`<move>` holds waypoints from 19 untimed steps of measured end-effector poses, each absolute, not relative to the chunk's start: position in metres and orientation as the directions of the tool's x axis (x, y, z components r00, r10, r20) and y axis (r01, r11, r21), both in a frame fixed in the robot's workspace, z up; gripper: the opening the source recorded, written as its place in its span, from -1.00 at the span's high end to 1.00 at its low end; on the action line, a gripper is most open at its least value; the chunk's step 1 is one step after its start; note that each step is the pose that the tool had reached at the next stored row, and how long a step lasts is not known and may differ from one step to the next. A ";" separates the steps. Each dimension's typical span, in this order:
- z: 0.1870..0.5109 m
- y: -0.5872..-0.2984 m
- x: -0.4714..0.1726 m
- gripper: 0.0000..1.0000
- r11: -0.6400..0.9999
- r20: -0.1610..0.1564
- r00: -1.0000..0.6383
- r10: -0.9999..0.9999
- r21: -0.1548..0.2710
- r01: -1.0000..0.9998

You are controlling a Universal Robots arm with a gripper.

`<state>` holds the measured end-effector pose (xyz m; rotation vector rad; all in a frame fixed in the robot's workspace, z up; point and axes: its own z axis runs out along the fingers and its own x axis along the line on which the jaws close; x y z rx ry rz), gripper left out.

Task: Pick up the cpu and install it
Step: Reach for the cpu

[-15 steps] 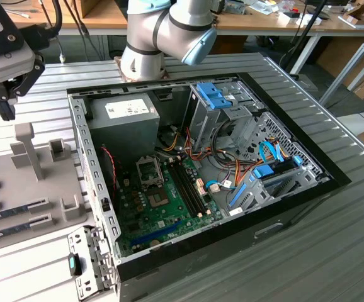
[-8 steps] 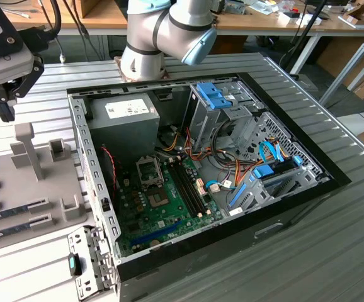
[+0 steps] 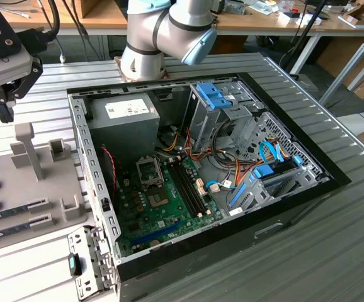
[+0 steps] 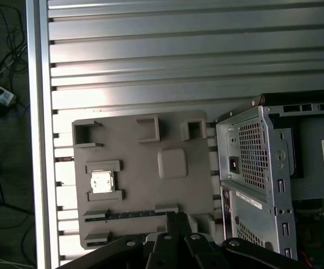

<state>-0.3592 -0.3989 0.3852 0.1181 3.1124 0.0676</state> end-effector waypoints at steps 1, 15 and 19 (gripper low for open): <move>0.385 -0.399 -0.359 0.79 0.996 -0.024 -0.997 0.076 0.044 0.075; 0.383 -0.399 -0.363 0.79 0.996 -0.024 -0.997 0.076 0.044 0.075; 0.382 -0.399 -0.363 0.79 0.996 -0.024 -0.997 0.076 0.044 0.075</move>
